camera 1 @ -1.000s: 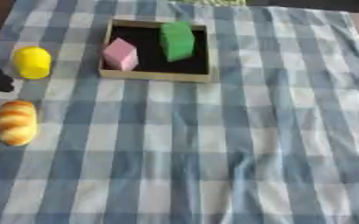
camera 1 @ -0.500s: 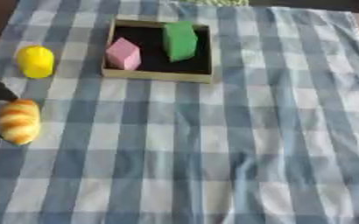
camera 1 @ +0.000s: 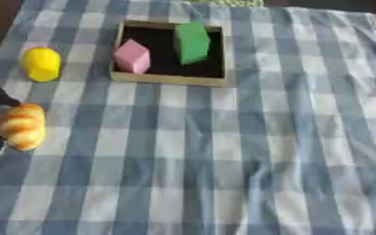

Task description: Pick up objects on the table and place them in the box.

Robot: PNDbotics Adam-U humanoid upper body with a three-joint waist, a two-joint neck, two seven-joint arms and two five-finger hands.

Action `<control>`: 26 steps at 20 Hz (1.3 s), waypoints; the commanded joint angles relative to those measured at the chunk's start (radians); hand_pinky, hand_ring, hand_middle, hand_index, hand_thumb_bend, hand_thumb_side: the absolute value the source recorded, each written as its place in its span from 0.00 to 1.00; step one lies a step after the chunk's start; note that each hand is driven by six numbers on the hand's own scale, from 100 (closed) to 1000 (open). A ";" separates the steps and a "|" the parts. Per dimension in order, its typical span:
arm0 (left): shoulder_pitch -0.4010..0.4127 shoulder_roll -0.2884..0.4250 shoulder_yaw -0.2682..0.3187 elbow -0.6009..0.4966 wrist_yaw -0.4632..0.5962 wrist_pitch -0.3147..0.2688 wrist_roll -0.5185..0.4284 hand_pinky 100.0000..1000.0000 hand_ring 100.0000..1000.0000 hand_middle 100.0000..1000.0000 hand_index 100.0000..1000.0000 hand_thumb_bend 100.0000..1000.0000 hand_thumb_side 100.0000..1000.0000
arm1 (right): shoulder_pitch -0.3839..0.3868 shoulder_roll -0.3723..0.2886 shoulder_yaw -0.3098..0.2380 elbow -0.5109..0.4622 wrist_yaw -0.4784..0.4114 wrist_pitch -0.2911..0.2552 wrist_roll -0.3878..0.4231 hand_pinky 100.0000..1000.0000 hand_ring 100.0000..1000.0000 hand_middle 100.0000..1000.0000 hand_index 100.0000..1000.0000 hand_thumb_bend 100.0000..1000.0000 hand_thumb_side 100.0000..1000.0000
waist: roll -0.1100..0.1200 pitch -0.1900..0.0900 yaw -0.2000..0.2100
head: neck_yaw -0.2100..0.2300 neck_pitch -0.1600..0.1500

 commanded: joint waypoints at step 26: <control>-0.057 -0.024 -0.037 0.086 -0.142 0.009 -0.033 0.87 0.76 0.65 0.76 0.17 0.34 | -0.007 0.005 -0.024 -0.001 -0.023 0.013 0.042 1.00 1.00 0.44 0.92 0.00 0.40 | 0.019 -0.015 -0.005 | 0.017 -0.009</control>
